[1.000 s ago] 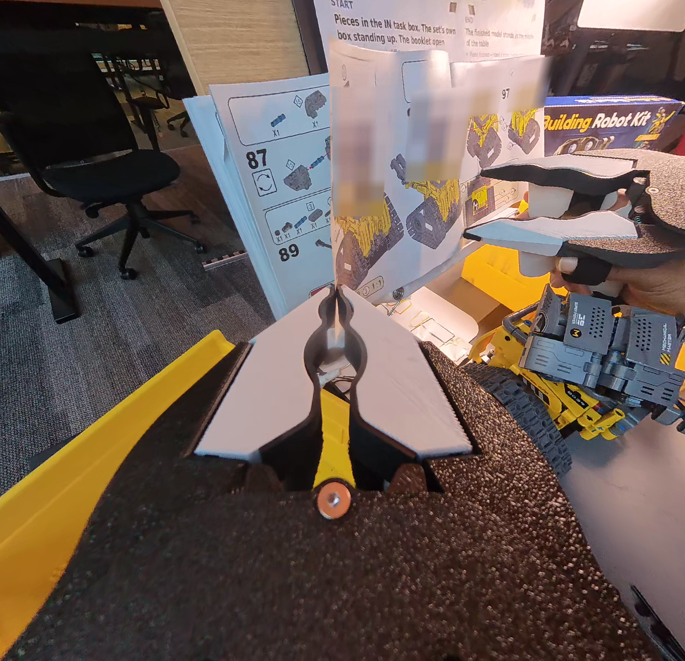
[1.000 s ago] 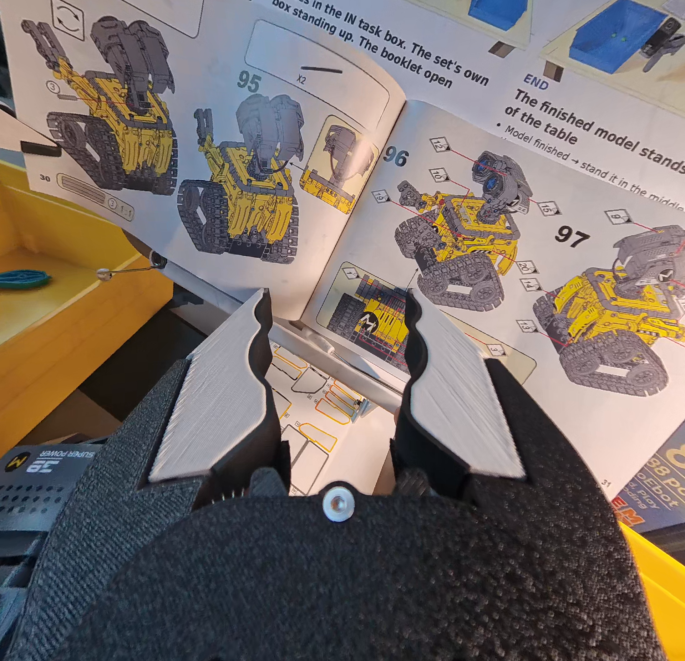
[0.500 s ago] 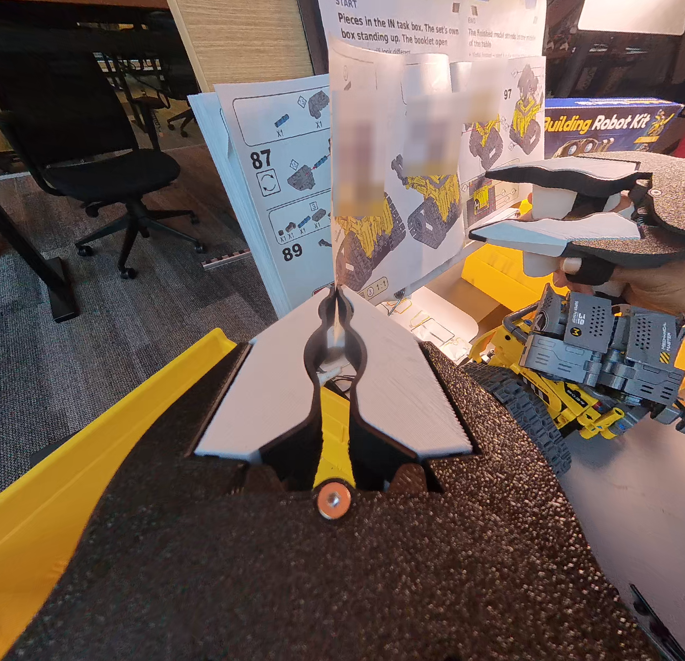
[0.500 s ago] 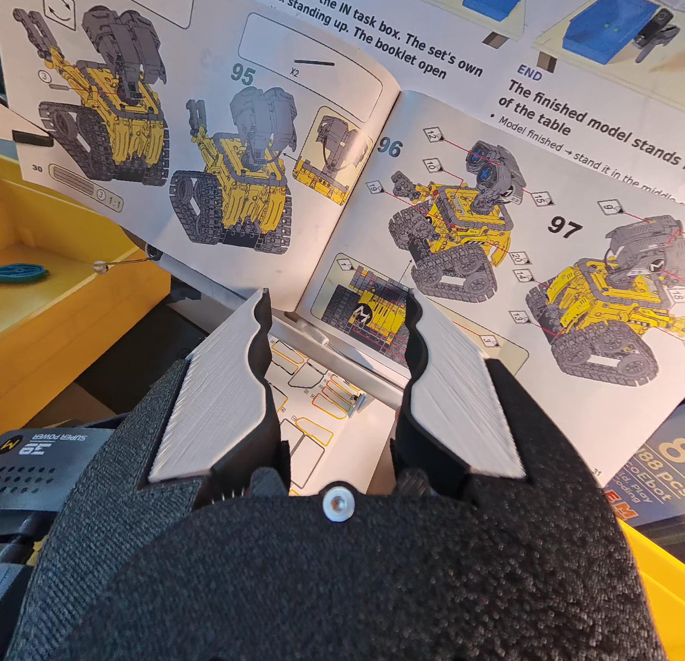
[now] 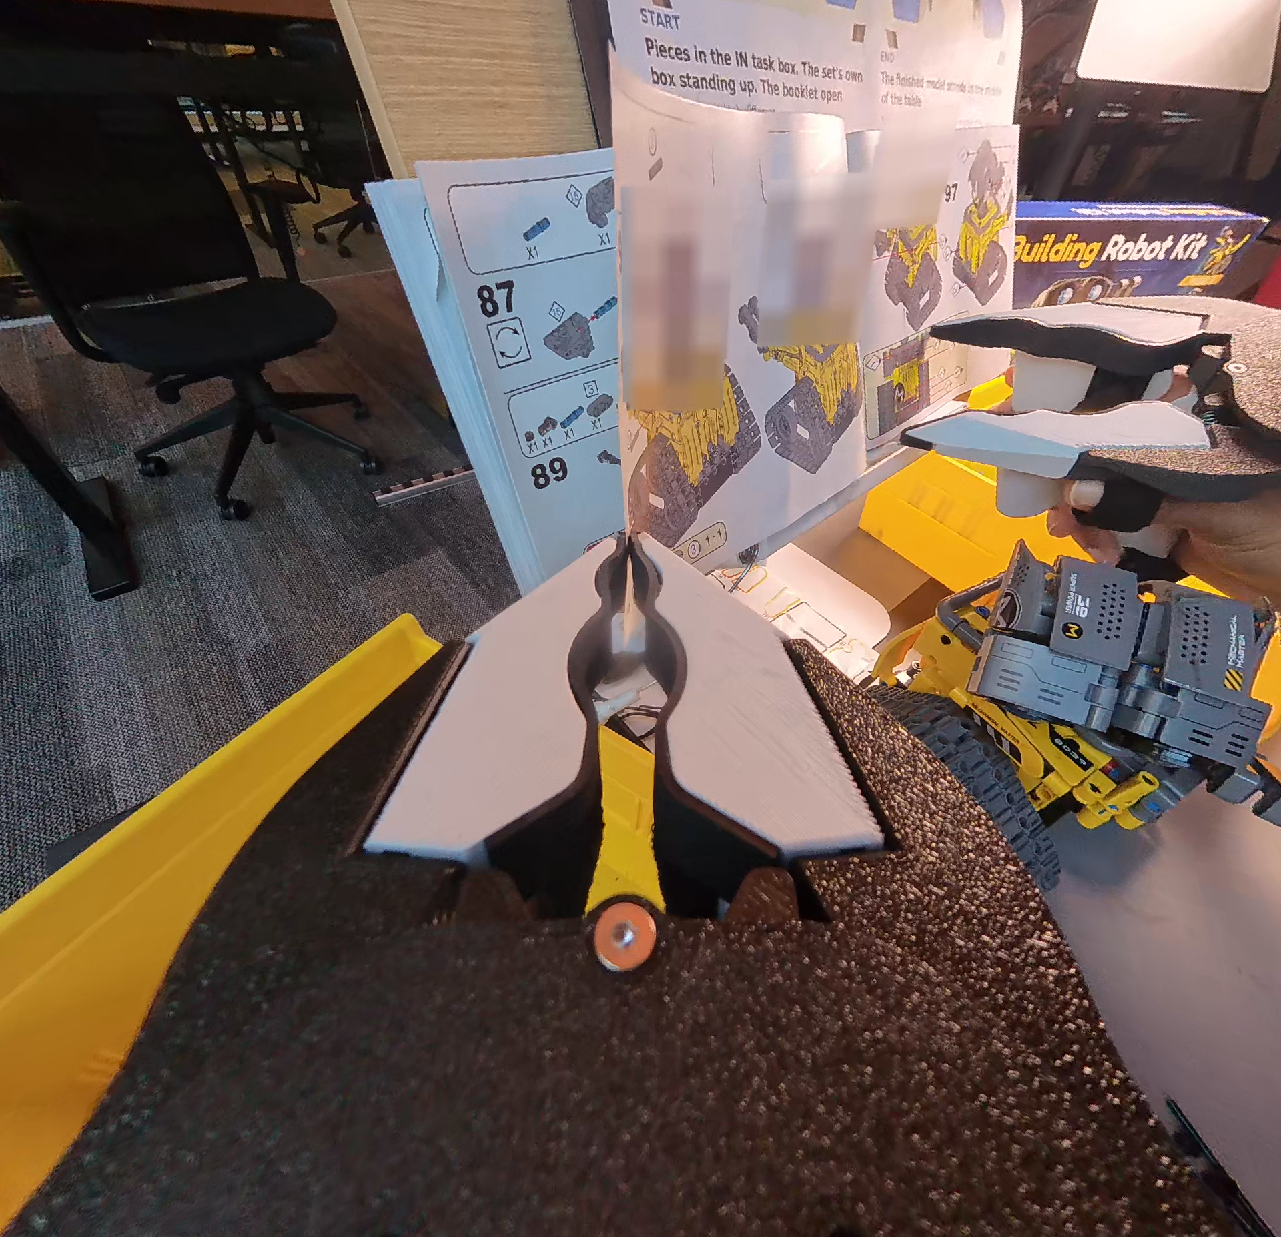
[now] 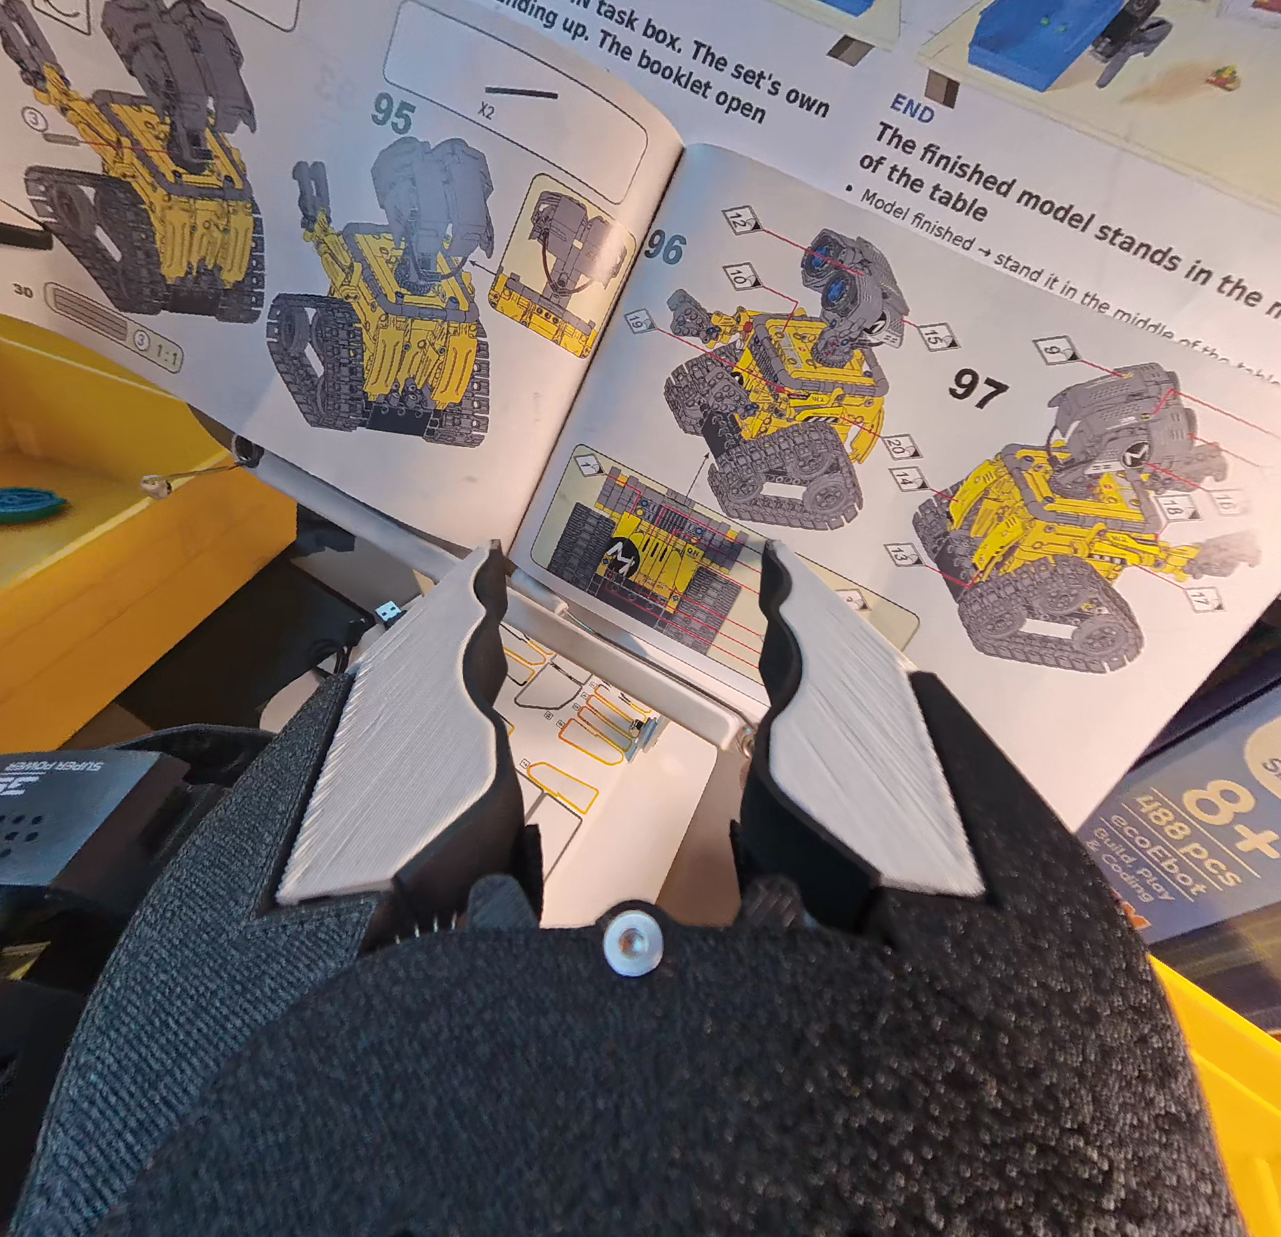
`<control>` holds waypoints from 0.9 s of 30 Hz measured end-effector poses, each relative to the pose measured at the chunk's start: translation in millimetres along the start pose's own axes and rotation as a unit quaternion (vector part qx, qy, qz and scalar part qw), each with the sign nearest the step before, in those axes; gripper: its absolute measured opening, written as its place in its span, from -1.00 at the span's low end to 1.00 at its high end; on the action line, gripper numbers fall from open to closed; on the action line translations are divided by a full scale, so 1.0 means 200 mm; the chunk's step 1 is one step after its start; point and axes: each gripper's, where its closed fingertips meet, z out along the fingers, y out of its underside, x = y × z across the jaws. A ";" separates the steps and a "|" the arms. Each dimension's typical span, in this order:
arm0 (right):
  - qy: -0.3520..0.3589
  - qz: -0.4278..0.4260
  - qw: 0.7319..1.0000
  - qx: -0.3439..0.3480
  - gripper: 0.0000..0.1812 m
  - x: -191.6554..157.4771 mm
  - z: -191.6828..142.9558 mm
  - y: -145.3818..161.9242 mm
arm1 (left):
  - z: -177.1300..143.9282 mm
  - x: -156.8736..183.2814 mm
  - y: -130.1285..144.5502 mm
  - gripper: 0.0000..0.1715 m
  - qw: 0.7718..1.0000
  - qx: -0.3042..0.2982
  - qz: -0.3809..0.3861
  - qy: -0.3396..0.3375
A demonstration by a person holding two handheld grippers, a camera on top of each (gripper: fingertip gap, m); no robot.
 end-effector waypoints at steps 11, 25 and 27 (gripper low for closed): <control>-0.063 0.067 0.995 0.050 -0.34 0.05 -0.22 -0.13 | 0.02 -0.01 0.00 -0.99 1.000 -0.001 -0.001 -0.010; -0.197 -0.072 0.976 -0.064 -0.58 -0.26 -0.68 0.27 | 0.08 -0.09 0.04 -0.94 0.996 -0.029 -0.030 -0.077; -0.202 -0.077 0.974 -0.065 -0.60 -0.27 -0.67 0.28 | 0.09 -0.09 0.03 -0.95 0.996 -0.028 -0.026 -0.082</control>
